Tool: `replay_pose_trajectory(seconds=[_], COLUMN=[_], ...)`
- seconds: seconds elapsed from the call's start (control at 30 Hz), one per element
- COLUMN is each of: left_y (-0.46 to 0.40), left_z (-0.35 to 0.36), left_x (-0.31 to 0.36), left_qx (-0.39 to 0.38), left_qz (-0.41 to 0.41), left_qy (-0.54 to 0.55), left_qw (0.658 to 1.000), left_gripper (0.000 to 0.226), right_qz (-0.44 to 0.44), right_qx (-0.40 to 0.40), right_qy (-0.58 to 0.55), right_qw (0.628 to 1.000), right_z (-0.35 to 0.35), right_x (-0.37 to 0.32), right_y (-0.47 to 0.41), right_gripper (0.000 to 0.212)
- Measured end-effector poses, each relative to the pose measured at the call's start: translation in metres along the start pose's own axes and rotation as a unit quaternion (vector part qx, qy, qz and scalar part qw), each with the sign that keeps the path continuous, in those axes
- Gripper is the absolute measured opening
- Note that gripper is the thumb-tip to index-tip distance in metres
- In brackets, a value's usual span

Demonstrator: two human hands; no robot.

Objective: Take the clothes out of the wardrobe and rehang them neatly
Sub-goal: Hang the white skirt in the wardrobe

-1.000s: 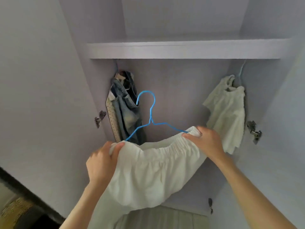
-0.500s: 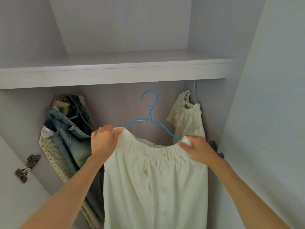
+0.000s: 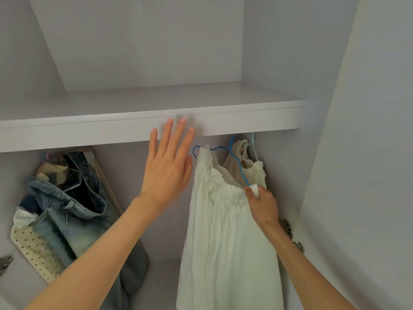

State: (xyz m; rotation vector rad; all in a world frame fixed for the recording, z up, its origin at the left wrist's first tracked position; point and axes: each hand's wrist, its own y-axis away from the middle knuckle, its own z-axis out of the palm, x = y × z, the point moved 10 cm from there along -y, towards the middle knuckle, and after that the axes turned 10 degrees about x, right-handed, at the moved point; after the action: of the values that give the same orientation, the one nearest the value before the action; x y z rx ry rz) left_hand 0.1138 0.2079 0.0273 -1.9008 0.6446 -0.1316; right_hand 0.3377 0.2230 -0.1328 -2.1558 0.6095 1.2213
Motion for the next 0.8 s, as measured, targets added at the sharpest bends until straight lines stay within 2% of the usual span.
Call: replay_pose_trajectory(seconds=[0.23, 0.57, 0.8], left_y=[-0.032, -0.036, -0.035], left_z=[0.013, 0.011, 0.011], left_x=[-0.028, -0.029, -0.029], left_qx=[0.005, 0.042, 0.062], left_qz=[-0.026, -0.031, -0.039], left_qy=[-0.073, -0.062, -0.056], left_qw=[0.997, 0.997, 0.996], left_gripper=[0.057, 0.058, 0.057], right_qz=[0.037, 0.043, 0.027], right_qx=[0.08, 0.077, 0.098], right_qy=[-0.04, 0.032, 0.085], right_qw=[0.995, 0.996, 0.991], right_z=[0.015, 0.035, 0.02], right_x=[-0.029, -0.016, 0.004], right_y=[-0.043, -0.077, -0.091], right_gripper=[0.031, 0.038, 0.039])
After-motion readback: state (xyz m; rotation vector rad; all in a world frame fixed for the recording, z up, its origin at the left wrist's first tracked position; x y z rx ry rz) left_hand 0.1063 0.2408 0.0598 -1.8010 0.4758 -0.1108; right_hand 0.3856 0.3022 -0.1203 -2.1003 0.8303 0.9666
